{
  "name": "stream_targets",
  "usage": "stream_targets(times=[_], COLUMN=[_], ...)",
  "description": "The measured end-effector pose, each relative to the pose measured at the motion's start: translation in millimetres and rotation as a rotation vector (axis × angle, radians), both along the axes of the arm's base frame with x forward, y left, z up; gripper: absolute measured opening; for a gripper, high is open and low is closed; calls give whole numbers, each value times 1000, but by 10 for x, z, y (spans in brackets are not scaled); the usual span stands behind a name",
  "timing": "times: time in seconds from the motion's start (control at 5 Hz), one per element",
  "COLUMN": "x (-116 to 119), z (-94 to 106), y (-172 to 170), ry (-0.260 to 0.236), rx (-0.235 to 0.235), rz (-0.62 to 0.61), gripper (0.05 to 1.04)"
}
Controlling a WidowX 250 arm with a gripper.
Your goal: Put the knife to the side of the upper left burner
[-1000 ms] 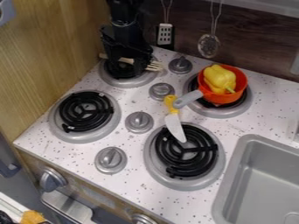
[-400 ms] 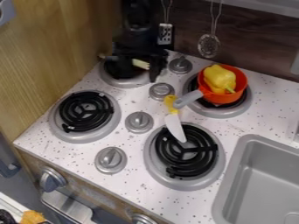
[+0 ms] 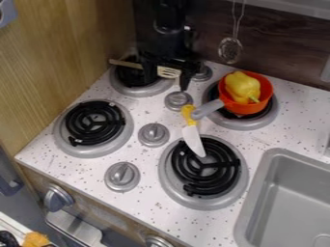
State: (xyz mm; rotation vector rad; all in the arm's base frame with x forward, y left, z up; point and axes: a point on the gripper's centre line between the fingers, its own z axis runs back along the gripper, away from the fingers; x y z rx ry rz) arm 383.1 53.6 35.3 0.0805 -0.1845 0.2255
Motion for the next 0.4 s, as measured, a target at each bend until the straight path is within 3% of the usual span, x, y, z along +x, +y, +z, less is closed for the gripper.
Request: stream_targets(times=[0.4], x=[86], z=[-280], y=[-35], ry=[38], rx=[-78], rz=[124], gripper=[1001])
